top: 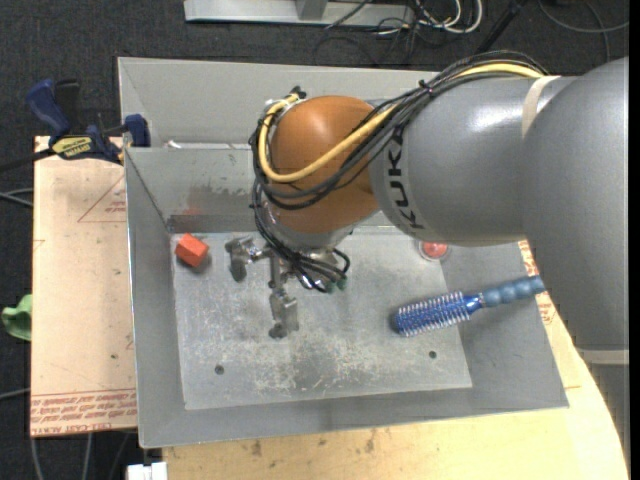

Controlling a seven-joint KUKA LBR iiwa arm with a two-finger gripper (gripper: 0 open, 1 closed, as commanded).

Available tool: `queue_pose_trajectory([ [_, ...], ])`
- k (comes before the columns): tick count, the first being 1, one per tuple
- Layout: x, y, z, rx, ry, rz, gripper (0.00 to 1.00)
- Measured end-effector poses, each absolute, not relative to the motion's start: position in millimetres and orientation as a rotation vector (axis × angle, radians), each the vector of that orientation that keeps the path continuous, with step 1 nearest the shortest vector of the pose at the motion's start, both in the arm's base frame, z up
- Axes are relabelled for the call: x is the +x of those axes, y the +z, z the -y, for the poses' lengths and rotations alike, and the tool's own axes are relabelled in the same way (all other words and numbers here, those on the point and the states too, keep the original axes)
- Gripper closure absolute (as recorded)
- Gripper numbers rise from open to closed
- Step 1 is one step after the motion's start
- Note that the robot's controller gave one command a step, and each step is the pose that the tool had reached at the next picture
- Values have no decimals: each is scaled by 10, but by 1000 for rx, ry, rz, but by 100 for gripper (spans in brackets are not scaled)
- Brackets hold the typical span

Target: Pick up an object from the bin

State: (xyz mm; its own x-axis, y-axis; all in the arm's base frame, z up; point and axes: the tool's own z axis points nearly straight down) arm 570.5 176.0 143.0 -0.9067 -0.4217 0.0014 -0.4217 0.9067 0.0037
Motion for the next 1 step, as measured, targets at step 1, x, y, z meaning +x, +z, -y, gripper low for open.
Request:
queue_pose_trajectory([
  [1,6192,1554,-2204,855,-5,3032,0],
])
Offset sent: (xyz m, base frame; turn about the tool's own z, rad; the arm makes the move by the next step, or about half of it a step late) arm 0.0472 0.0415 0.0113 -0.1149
